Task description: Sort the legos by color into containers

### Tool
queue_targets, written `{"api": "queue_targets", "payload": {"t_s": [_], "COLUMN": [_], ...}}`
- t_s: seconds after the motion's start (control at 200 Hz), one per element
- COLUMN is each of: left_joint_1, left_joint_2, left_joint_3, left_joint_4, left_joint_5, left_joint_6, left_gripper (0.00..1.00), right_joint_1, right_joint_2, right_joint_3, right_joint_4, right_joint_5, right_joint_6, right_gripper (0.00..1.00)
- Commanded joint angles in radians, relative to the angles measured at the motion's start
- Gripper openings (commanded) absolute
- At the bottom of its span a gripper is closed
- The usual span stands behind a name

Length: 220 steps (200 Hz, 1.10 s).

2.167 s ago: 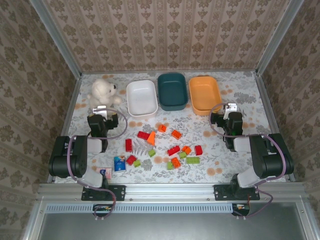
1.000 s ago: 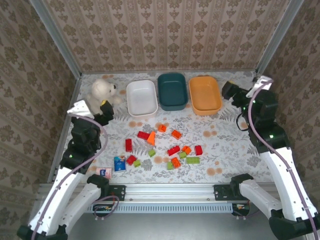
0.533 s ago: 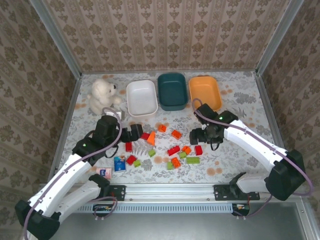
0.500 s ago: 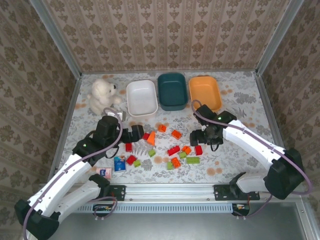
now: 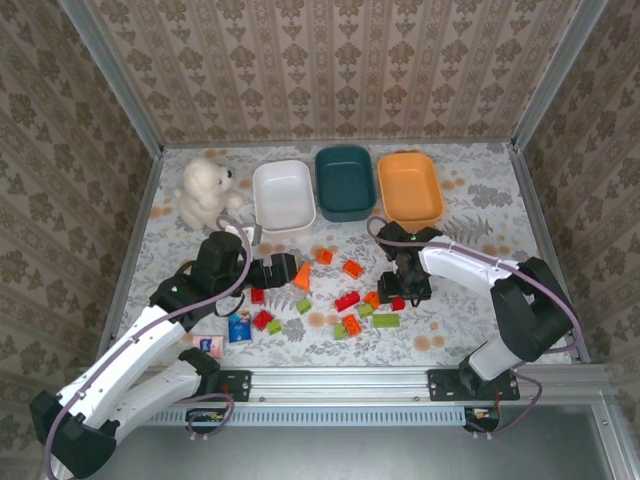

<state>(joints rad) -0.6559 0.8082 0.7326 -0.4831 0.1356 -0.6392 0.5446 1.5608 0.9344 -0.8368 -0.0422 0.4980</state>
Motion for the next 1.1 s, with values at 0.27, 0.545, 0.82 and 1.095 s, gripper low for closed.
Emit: {"api": "queue_targets", "payload": {"t_s": [0.27, 0.545, 0.82, 1.095], "left_joint_1": [-0.013, -0.014, -0.014, -0.004], "left_joint_2": [0.000, 0.029, 0.174, 0.373], "left_joint_3": [-0.013, 0.009, 0.124, 0.271], "left_joint_4": [0.032, 0.057, 0.130, 0.177], "left_joint_5": [0.009, 0.021, 0.007, 0.016], "left_joint_6": [-0.035, -0.031, -0.030, -0.004], "left_gripper": [1.00, 1.00, 1.00, 1.00], "right_joint_1": [-0.017, -0.025, -0.219, -0.361], "right_joint_2": [0.068, 0.009, 0.053, 0.414], "right_joint_3": [-0.004, 0.081, 0.447, 0.792], "right_joint_4": [0.045, -0.003, -0.091, -0.038], "right_joint_5": [0.002, 0.051, 0.091, 0.090], "right_joint_6": [-0.009, -0.010, -0.083, -0.076], "right_gripper": [0.46, 0.33, 0.30, 0.29]}}
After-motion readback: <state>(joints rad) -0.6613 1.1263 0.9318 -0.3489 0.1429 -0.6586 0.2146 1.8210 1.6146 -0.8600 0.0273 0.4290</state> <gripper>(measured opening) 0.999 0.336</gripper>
